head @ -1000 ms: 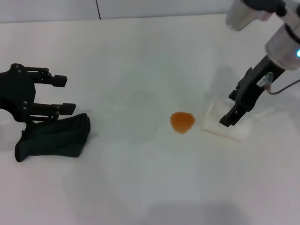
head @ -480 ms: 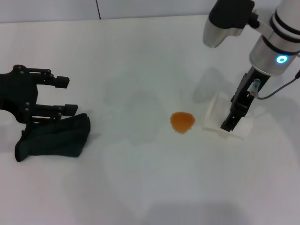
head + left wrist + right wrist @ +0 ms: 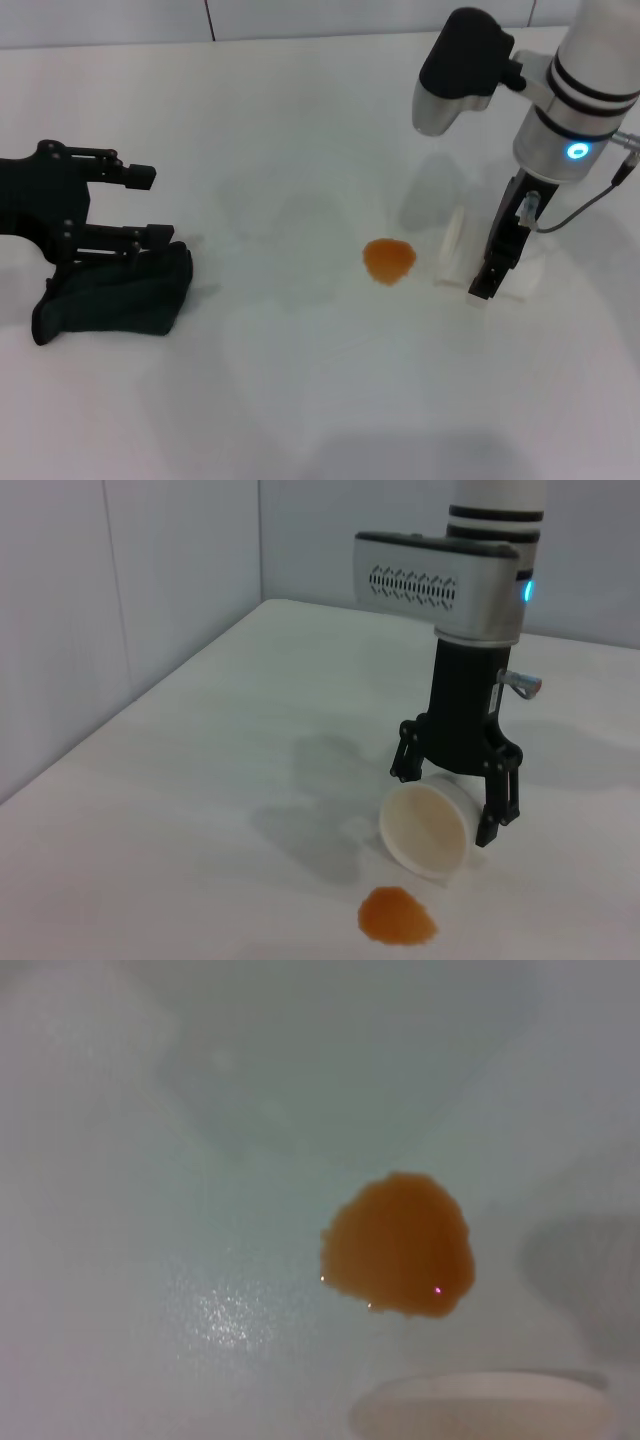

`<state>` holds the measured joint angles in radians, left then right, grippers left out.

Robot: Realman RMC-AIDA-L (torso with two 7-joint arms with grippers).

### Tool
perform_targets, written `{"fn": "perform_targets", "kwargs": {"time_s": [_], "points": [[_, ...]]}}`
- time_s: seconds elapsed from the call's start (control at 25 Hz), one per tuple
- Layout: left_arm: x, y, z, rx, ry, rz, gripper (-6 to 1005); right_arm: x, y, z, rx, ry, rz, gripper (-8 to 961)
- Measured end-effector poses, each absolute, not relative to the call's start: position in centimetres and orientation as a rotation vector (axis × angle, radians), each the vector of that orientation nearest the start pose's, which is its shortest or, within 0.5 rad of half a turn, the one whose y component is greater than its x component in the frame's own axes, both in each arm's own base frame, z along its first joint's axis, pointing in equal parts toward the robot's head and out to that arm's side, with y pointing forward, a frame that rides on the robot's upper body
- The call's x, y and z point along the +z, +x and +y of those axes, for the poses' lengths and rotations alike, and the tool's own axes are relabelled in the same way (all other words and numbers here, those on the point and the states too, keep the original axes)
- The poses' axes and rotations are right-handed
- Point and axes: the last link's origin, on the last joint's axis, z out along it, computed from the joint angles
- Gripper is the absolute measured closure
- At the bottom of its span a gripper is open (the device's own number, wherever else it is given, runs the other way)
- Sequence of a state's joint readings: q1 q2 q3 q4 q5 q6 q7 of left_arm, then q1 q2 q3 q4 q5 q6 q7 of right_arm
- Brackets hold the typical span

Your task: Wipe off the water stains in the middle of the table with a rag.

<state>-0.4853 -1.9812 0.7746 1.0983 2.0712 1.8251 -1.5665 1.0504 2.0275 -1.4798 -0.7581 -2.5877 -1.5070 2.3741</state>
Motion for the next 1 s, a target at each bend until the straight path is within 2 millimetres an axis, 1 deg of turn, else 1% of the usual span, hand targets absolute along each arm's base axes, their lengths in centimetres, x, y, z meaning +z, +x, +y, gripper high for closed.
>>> {"fn": "perform_targets", "kwargs": {"time_s": [0.28, 0.68, 0.8, 0.96, 1.0], "points": [[8.5, -23.8, 32.5, -0.356, -2.9, -0.343, 275, -4.7, 15.3, 39.4, -0.952, -2.781, 0.598, 124], [8.5, -24.0, 32.5, -0.352, -2.899, -0.351, 275, -4.2, 15.6, 39.2, -0.894, -2.795, 0.609, 145], [8.5, -24.1, 32.4, -0.351, -2.898, -0.357, 275, -3.0, 15.4, 39.1, -0.781, -2.795, 0.595, 161], [8.5, -24.1, 32.3, -0.352, -2.902, -0.36, 275, -0.3, 15.7, 39.0, -0.574, -2.778, 0.607, 188], [8.5, -24.0, 32.3, -0.352, -2.903, -0.36, 275, 0.2, 15.9, 39.0, -0.52, -2.778, 0.608, 211]]}}
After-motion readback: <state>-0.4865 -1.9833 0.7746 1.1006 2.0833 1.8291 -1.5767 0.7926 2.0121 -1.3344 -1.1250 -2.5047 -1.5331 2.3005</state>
